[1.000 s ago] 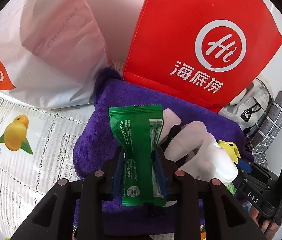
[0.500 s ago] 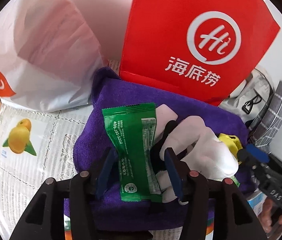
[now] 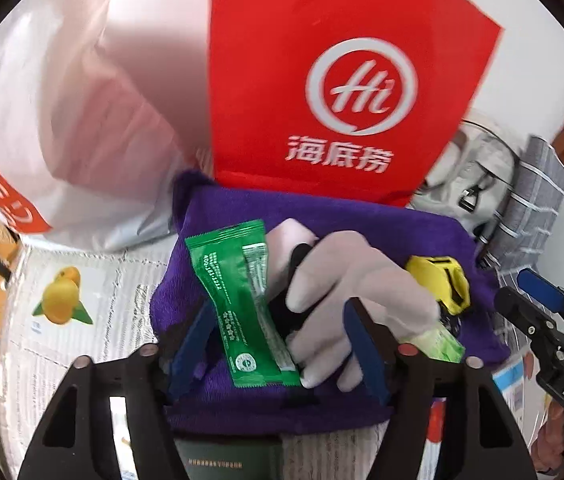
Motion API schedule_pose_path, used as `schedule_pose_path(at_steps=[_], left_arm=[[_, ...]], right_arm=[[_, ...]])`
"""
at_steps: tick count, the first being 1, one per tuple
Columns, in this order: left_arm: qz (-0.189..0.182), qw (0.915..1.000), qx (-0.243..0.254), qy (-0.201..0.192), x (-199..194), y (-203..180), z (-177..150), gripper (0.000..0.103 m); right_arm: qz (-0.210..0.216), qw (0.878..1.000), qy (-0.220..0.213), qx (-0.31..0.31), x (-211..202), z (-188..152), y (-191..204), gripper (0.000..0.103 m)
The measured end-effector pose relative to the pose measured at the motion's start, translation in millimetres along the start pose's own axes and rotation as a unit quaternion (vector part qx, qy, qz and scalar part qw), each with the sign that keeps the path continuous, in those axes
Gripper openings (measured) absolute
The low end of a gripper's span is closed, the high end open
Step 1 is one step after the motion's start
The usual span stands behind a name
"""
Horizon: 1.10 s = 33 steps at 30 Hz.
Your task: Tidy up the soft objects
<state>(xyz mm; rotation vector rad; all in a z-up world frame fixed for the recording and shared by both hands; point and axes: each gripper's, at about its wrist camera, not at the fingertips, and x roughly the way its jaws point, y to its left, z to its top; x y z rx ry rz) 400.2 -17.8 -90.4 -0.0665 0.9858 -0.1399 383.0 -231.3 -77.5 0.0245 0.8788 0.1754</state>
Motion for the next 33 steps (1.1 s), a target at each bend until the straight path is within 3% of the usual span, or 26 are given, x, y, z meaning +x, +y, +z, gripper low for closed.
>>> schedule_pose_path(at_steps=[3, 6, 9, 13, 21, 25, 33], left_arm=[[0.012, 0.9998, 0.007, -0.014, -14.6, -3.1, -2.0, 0.070], [0.007, 0.9998, 0.005, -0.016, -26.7, -5.9, -1.9, 0.070], [0.016, 0.9993, 0.010, -0.033, -45.3, -9.7, -9.2, 0.076], [0.010, 0.9993, 0.002, -0.036, -70.1, -12.5, -26.5, 0.077], [0.022, 0.9972, 0.012, -0.071, -145.5, -21.1, -76.6, 0.080], [0.016, 0.9964, 0.003, -0.083, -179.4, -23.0, -106.7, 0.082], [0.033, 0.9944, 0.004, -0.100, -228.3, -39.6, -166.3, 0.092]], right_arm=[[0.009, 1.000, 0.005, 0.016, -17.9, -10.0, -2.1, 0.059], [-0.005, 1.000, 0.005, 0.029, -38.1, -23.0, -3.8, 0.066], [-0.012, 0.999, 0.004, 0.036, -58.3, -36.0, -5.0, 0.068], [-0.031, 0.998, -0.002, 0.046, -88.8, -50.2, -5.0, 0.070], [-0.041, 0.998, -0.013, 0.050, -144.0, -79.8, 8.5, 0.070], [-0.044, 0.998, -0.025, 0.041, -176.1, -100.1, 21.5, 0.086], [-0.066, 0.996, -0.058, 0.035, -234.1, -146.4, 40.4, 0.096]])
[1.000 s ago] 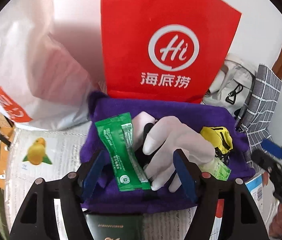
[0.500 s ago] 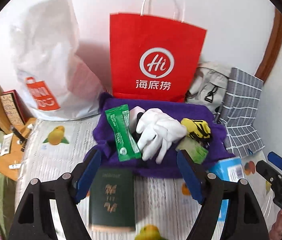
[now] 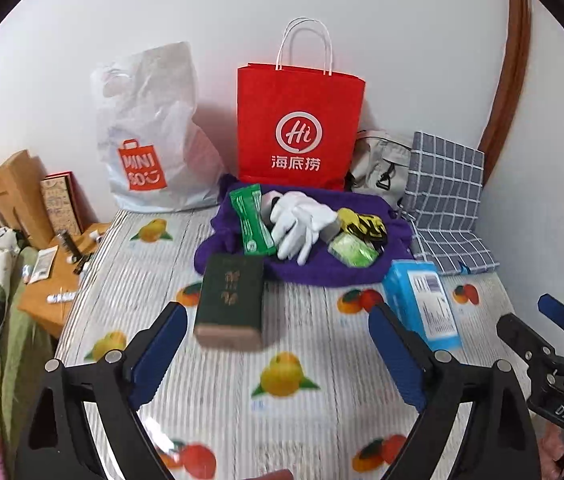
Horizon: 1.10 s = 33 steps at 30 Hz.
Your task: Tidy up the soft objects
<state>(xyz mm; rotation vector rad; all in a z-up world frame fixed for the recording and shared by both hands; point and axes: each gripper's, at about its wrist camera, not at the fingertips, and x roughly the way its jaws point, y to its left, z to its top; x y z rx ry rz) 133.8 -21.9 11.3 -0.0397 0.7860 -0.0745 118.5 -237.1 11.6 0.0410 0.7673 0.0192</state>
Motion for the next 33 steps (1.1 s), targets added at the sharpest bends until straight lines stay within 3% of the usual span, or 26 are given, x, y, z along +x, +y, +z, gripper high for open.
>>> schedule_pose_path(at_steps=[2, 14, 20, 33], left_arm=[[-0.001, 1.0000, 0.006, -0.002, -15.6, -5.3, -13.0, 0.092], [0.012, 0.9993, 0.019, -0.031, -83.7, -22.1, -68.9, 0.092], [-0.005, 0.9992, 0.017, -0.036, -102.1, -27.5, -84.4, 0.092], [-0.001, 0.9988, 0.022, -0.043, -118.4, -32.9, -94.1, 0.092]], right_arm=[[-0.002, 1.000, -0.001, 0.010, -11.8, -9.7, -3.1, 0.102], [0.013, 0.999, -0.028, 0.013, -79.4, -58.4, -7.1, 0.102], [0.016, 0.999, -0.038, 0.013, -100.7, -74.2, -10.5, 0.102], [0.012, 0.999, -0.049, -0.003, -121.8, -85.6, -7.3, 0.102]])
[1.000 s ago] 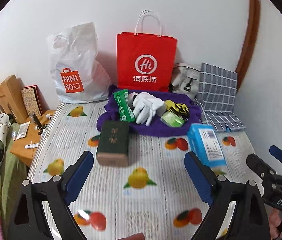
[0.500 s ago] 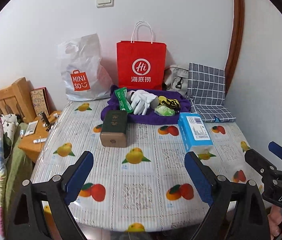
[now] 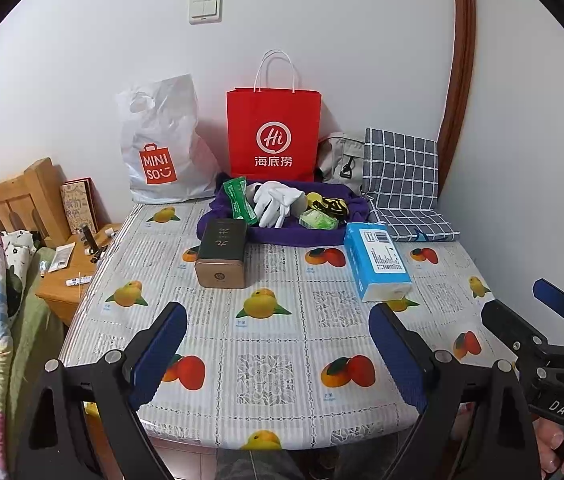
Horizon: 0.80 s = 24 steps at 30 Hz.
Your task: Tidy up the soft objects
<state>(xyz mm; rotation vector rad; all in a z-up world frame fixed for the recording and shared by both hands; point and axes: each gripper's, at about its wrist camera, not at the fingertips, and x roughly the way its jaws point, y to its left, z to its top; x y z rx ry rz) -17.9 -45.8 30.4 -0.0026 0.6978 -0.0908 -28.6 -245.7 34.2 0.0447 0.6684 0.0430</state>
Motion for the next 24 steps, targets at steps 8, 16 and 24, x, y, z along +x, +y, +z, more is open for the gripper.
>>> schedule_pose_path(at_steps=[8, 16, 24], left_arm=[[0.005, 1.0000, 0.001, -0.001, -4.1, 0.4, -0.8, 0.092], [0.007, 1.0000, -0.001, 0.000, -4.7, 2.5, -1.4, 0.092], [0.006, 1.0000, 0.001, -0.001, -4.6, 2.1, -0.8, 0.092]], right_arm=[[0.002, 1.000, -0.002, -0.001, -4.6, -0.9, -0.2, 0.102], [0.003, 1.000, -0.002, -0.002, -4.8, -1.0, -0.3, 0.102], [0.001, 1.000, -0.001, -0.002, -4.6, 0.3, 1.1, 0.102]])
